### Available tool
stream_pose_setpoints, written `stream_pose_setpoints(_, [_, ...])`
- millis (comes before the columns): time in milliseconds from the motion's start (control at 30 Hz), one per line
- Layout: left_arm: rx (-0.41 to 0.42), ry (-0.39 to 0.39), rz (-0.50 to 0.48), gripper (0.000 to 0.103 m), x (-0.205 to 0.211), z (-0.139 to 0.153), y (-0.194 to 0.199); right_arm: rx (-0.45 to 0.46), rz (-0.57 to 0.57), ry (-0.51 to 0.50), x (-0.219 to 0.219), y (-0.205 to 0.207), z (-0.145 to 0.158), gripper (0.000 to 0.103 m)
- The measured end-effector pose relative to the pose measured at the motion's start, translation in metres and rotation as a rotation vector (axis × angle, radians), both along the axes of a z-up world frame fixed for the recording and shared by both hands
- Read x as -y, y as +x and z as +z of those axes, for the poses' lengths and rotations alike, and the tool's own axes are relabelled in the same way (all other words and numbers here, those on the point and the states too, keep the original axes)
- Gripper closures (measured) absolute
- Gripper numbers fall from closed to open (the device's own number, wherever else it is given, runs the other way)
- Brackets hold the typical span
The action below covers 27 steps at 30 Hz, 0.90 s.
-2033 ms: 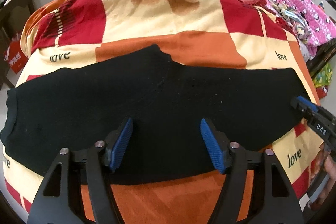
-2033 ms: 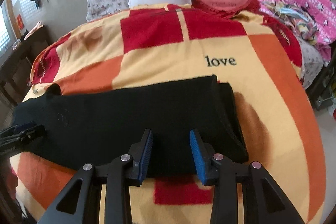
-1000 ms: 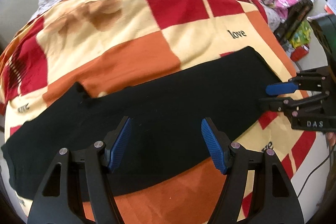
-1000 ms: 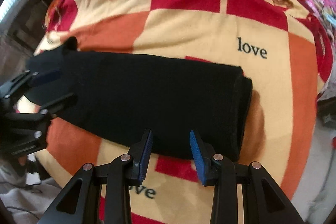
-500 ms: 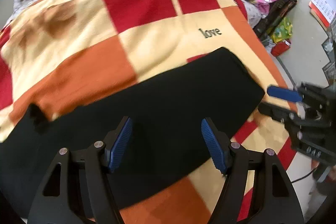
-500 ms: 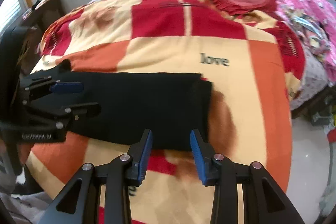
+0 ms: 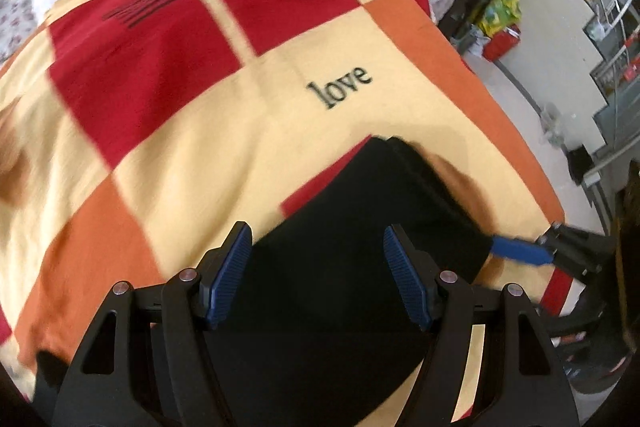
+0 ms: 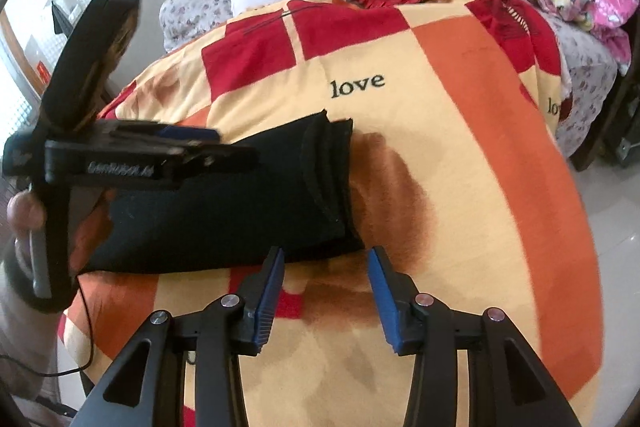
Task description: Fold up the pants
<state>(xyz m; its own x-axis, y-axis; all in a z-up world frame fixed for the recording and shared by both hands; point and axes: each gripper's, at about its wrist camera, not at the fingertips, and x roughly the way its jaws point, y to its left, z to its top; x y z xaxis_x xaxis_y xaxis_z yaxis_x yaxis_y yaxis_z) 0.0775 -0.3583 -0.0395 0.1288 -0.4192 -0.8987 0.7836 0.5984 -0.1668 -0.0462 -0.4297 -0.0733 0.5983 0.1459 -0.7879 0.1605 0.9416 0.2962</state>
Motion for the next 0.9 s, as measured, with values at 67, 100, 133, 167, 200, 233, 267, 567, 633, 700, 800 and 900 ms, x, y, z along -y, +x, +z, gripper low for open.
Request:
stream_pose_setpoints(67, [-0.014, -0.009, -0.034, 0.034, 0.011, -0.003, 0.002, 0.027, -0.002, 0.001, -0.001, 0.0, -0.002, 0.058])
stream_pose_setpoints(100, [-0.022, -0.014, -0.042, 0.034, 0.015, -0.004, 0.003, 0.033, -0.004, 0.01, -0.002, 0.001, -0.002, 0.058])
stream_pose_setpoints(133, [-0.028, -0.019, -0.044, 0.034, 0.019, -0.005, 0.004, 0.038, -0.008, 0.018, 0.0, 0.001, -0.002, 0.058])
stream_pose_setpoints(167, [-0.034, -0.027, -0.049, 0.034, 0.024, -0.006, 0.006, 0.044, -0.011, 0.026, 0.0, 0.002, -0.003, 0.057])
stream_pose_setpoints(200, [-0.041, -0.03, -0.059, 0.034, 0.028, -0.008, 0.008, 0.054, -0.017, 0.036, 0.001, 0.003, -0.004, 0.057])
stream_pose_setpoints(233, [-0.051, -0.029, -0.073, 0.034, 0.032, -0.011, 0.009, 0.06, -0.019, 0.041, 0.001, 0.002, -0.004, 0.057])
stream_pose_setpoints(267, [-0.051, -0.026, -0.076, 0.034, 0.036, -0.012, 0.011, 0.068, -0.021, 0.042, 0.0, 0.003, -0.004, 0.056])
stream_pose_setpoints(567, [-0.086, -0.066, -0.117, 0.034, 0.052, -0.01, 0.021, 0.086, -0.019, 0.056, -0.002, 0.012, -0.006, 0.054])
stream_pose_setpoints(633, [-0.103, -0.074, -0.131, 0.034, 0.053, -0.01, 0.021, 0.091, -0.022, 0.071, 0.0, 0.012, -0.006, 0.054])
stream_pose_setpoints(700, [-0.107, -0.075, -0.15, 0.033, 0.058, -0.011, 0.02, 0.094, -0.022, 0.074, 0.001, 0.012, -0.006, 0.054])
stream_pose_setpoints(800, [-0.094, -0.064, -0.178, 0.029, 0.062, -0.01, 0.016, 0.098, -0.028, 0.079, 0.0, 0.013, -0.006, 0.054])
stream_pose_setpoints(900, [-0.089, -0.07, -0.204, 0.029, 0.066, -0.011, 0.012, 0.11, -0.035, 0.098, 0.001, 0.015, -0.007, 0.054])
